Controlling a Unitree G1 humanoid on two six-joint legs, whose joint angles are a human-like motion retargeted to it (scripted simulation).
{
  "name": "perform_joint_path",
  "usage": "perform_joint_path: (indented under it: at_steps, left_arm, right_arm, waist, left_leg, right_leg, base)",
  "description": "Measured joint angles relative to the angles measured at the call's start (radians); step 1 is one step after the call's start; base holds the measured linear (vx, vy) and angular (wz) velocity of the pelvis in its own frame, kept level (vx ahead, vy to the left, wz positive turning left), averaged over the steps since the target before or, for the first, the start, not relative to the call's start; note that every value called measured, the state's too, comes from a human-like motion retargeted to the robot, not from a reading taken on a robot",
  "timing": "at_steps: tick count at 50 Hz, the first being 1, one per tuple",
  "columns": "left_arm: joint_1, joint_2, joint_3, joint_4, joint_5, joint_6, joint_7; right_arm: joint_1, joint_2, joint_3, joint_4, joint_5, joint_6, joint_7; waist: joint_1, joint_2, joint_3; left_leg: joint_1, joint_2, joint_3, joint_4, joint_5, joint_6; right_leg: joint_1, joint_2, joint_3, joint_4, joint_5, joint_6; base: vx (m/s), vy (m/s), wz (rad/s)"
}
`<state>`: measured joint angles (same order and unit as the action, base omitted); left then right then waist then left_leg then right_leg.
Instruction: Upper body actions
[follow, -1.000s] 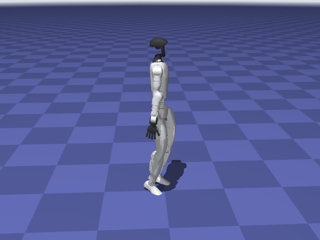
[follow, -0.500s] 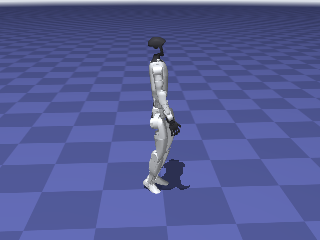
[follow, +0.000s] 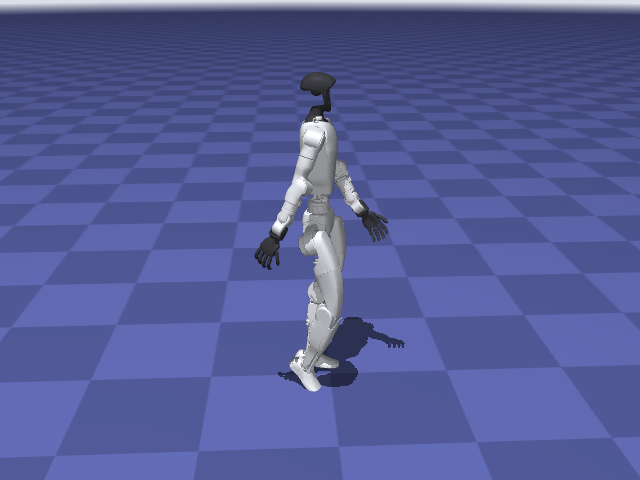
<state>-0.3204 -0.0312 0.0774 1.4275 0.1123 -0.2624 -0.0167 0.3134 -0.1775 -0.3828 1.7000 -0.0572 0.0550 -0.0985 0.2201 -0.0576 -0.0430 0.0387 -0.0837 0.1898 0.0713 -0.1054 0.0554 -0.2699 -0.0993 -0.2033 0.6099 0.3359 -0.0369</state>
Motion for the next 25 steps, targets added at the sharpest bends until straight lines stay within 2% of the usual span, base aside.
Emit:
perform_joint_path:
  at_steps: [2, 3, 5, 6, 7, 8, 10, 12, 15, 18, 20, 23, 25]
  left_arm:
    - [0.164, 0.04, 0.059, 0.084, 0.021, 0.024, 0.039]
    - [0.231, 0.063, 0.117, 0.131, 0.03, 0.049, 0.059]
    - [0.354, 0.125, 0.255, 0.202, 0.039, 0.101, 0.034]
    - [0.415, 0.154, 0.307, 0.197, 0.048, 0.134, -0.039]
    - [0.476, 0.183, 0.352, 0.19, 0.058, 0.167, -0.117]
    - [0.537, 0.21, 0.383, 0.182, 0.072, 0.199, -0.203]
    - [0.629, 0.26, 0.414, 0.193, 0.093, 0.238, -0.263]
    - [0.674, 0.313, 0.441, 0.216, 0.11, 0.238, -0.214]
    - [0.77, 0.374, 0.489, 0.233, 0.114, 0.226, -0.128]
    - [0.819, 0.394, 0.56, 0.272, 0.035, 0.249, -0.042]
    - [0.819, 0.388, 0.572, 0.273, -0.04, 0.265, -0.009]
    - [0.788, 0.372, 0.561, 0.265, -0.054, 0.241, -0.019]
    - [0.689, 0.357, 0.483, 0.273, -0.058, 0.238, -0.062]
  right_arm:
    - [-0.144, 0.003, 0.057, 0.0, -0.043, 0.019, 0.069]
    - [-0.24, 0.011, 0.088, 0.0, -0.062, 0.015, 0.112]
    - [-0.46, 0.05, 0.136, 0.0, -0.086, -0.031, 0.186]
    - [-0.564, 0.07, 0.143, -0.041, -0.089, -0.049, 0.224]
    - [-0.662, 0.089, 0.149, -0.094, -0.092, -0.064, 0.265]
    - [-0.745, 0.107, 0.154, -0.173, -0.092, -0.072, 0.31]
    - [-0.893, 0.142, 0.1, -0.329, -0.139, -0.097, 0.357]
    - [-1.025, 0.137, 0.08, -0.466, -0.132, -0.14, 0.359]
    - [-1.135, 0.072, 0.124, -0.645, -0.075, -0.194, 0.379]
    - [-1.163, 0.033, 0.17, -0.781, -0.144, -0.246, 0.385]
    - [-1.145, 0.021, 0.199, -0.827, -0.227, -0.278, 0.328]
    - [-1.073, 0.008, 0.24, -0.815, -0.285, -0.296, 0.257]
    - [-0.949, 0.019, 0.277, -0.755, -0.429, -0.331, 0.084]
  waist:
    - [0.022, 0.005, 0.0]
    - [0.025, -0.017, 0.017]
    - [0.146, -0.059, 0.062]
    - [0.137, -0.055, 0.091]
    - [0.142, -0.058, 0.122]
    - [0.174, -0.077, 0.157]
    - [0.257, -0.105, 0.248]
    - [0.369, -0.132, 0.334]
    - [0.511, -0.185, 0.389]
    - [0.505, -0.226, 0.377]
    - [0.461, -0.22, 0.328]
    - [0.405, -0.246, 0.246]
    - [0.335, -0.151, 0.178]
  left_leg:
    - [-0.022, 0.011, 0.046, 0.146, 0.095, -0.055]
    - [-0.067, 0.025, 0.097, 0.289, 0.227, -0.095]
    - [-0.329, 0.105, 0.15, 0.7, 0.471, -0.117]
    - [-0.473, 0.102, 0.085, 0.855, 0.506, -0.051]
    - [-0.606, 0.113, 0.052, 1.005, 0.502, 0.0]
    - [-0.716, 0.149, 0.083, 1.147, 0.42, 0.019]
    - [-0.878, 0.322, 0.212, 1.361, 0.31, 0.123]
    - [-1.04, 0.366, 0.256, 1.478, 0.223, 0.137]
    - [-1.209, 0.367, 0.347, 1.505, 0.167, 0.111]
    - [-1.226, 0.305, 0.388, 1.452, 0.137, 0.051]
    - [-1.204, 0.307, 0.347, 1.478, 0.135, 0.026]
    - [-1.019, 0.311, 0.325, 1.429, 0.162, -0.001]
    - [-0.848, 0.27, 0.222, 1.321, 0.183, -0.013]
  right_leg:
    - [0.153, 0.025, -0.02, -0.227, -0.232, 0.039]
    - [0.202, -0.018, -0.078, -0.317, -0.287, 0.021]
    - [0.22, -0.05, 0.034, -0.403, -0.262, 0.045]
    - [0.205, -0.04, 0.076, -0.402, -0.244, 0.053]
    - [0.192, -0.038, 0.098, -0.402, -0.227, 0.054]
    - [0.184, -0.054, 0.081, -0.405, -0.217, 0.039]
    - [0.189, -0.064, 0.06, -0.407, -0.208, -0.014]
    - [0.183, -0.084, 0.145, -0.419, -0.187, -0.013]
    - [0.162, -0.13, 0.135, -0.44, -0.167, -0.035]
    - [0.155, -0.157, 0.113, -0.436, -0.179, -0.04]
    - [0.172, -0.123, 0.092, -0.452, -0.183, -0.044]
    - [0.187, -0.105, 0.082, -0.498, -0.18, -0.03]
    - [0.256, -0.022, 0.0, -0.535, -0.191, -0.031]
  base:
    - [-0.07, 0.23, -0.46]
    - [-0.36, 0.08, -0.94]
    - [-0.48, -0.17, -1.65]
    - [-0.46, -0.38, -0.5]
    - [-0.43, -0.44, 0.27]
    - [-0.38, -0.4, -0.41]
    - [-0.33, -0.36, -0.94]
    - [-0.3, -0.29, -1.14]
    - [0.07, -0.13, -0.79]
    - [0.16, 0.07, 0.37]
    - [0.15, 0.1, 0.81]
    - [0.2, 0.15, 0.65]
    - [0.29, 0.15, 1.15]
